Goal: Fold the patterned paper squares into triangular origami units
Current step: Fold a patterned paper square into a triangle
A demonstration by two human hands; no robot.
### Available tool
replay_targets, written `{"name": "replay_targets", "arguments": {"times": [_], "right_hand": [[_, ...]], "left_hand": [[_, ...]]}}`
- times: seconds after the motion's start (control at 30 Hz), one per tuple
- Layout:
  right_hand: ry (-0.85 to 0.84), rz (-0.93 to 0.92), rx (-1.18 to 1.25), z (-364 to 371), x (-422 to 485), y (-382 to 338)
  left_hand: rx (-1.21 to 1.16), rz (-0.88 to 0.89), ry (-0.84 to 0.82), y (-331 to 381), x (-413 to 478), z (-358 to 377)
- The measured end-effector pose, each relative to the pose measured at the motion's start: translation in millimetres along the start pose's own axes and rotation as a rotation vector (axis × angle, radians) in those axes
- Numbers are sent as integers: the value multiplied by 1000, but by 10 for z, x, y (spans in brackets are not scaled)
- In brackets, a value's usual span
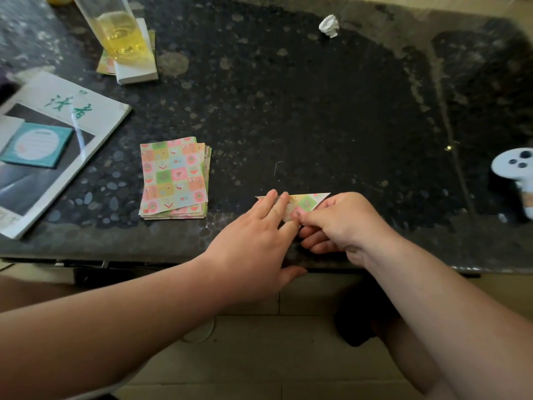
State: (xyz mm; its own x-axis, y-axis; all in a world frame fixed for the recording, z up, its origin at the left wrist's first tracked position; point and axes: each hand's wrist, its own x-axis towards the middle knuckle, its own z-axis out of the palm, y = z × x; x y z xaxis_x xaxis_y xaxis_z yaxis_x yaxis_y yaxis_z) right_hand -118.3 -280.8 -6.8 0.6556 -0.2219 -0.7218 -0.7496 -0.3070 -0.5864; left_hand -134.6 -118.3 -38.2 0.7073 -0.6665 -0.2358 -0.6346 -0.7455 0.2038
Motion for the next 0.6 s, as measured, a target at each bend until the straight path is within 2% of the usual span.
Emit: {"name": "replay_targets", "arguments": {"times": [0.6], "right_hand": [[6, 14, -12, 12, -28, -28]], "left_hand": [[123, -16, -138, -1, -42, -64]]}}
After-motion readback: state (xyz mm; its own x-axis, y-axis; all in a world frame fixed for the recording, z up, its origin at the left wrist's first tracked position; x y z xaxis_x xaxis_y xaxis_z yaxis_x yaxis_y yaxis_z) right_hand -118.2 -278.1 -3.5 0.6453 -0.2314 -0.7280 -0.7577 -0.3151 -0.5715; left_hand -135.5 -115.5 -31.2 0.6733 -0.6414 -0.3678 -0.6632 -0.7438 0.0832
